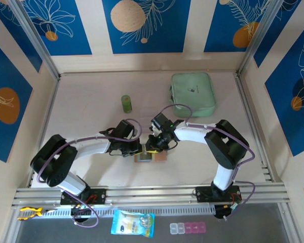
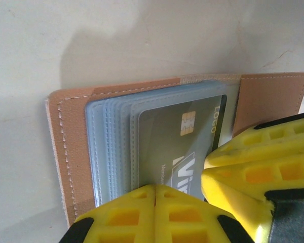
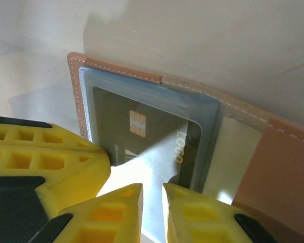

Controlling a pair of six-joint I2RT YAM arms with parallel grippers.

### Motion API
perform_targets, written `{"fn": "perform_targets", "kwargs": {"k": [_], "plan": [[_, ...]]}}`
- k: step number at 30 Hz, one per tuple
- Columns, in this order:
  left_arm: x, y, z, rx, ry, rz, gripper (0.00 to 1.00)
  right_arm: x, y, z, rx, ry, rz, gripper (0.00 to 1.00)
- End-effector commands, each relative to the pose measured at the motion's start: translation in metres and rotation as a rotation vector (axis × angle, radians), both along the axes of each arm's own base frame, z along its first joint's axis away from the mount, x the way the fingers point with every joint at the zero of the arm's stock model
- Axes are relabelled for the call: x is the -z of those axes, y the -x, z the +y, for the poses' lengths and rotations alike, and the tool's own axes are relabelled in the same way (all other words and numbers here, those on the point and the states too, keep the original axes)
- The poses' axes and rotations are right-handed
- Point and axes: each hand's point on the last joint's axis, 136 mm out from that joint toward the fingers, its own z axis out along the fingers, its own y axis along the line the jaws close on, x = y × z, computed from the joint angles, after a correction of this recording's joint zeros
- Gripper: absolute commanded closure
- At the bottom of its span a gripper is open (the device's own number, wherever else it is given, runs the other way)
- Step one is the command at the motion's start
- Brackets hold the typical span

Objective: Take the credit cards out of the card holder

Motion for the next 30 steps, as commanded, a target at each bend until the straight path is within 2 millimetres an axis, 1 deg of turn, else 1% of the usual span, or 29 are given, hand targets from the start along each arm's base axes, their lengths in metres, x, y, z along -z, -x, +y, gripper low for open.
{"fn": "perform_targets", "kwargs": {"k": [1, 7, 15, 18, 25, 30], "plan": [[0.006, 0.005, 0.002, 0.008, -0.021, 0.020, 1.00, 0.011, 0.007, -0.012, 0.006, 0.045, 0.038, 0.79], [0.005, 0.006, 0.004, 0.004, -0.029, 0.016, 1.00, 0.008, 0.007, -0.019, 0.010, 0.075, 0.017, 0.72], [0.001, 0.003, 0.006, -0.001, -0.039, -0.001, 1.00, 0.003, 0.006, -0.016, 0.004, 0.052, 0.011, 0.66], [0.004, 0.004, 0.006, 0.002, -0.046, 0.007, 1.00, -0.001, 0.005, -0.013, 0.003, 0.034, 0.002, 0.63], [0.007, 0.006, 0.011, -0.005, -0.064, 0.009, 1.00, -0.007, 0.005, -0.014, 0.009, 0.030, -0.011, 0.62], [0.003, 0.004, 0.009, -0.009, -0.047, -0.002, 1.00, -0.005, 0.006, -0.015, 0.011, 0.025, 0.002, 0.62]]}}
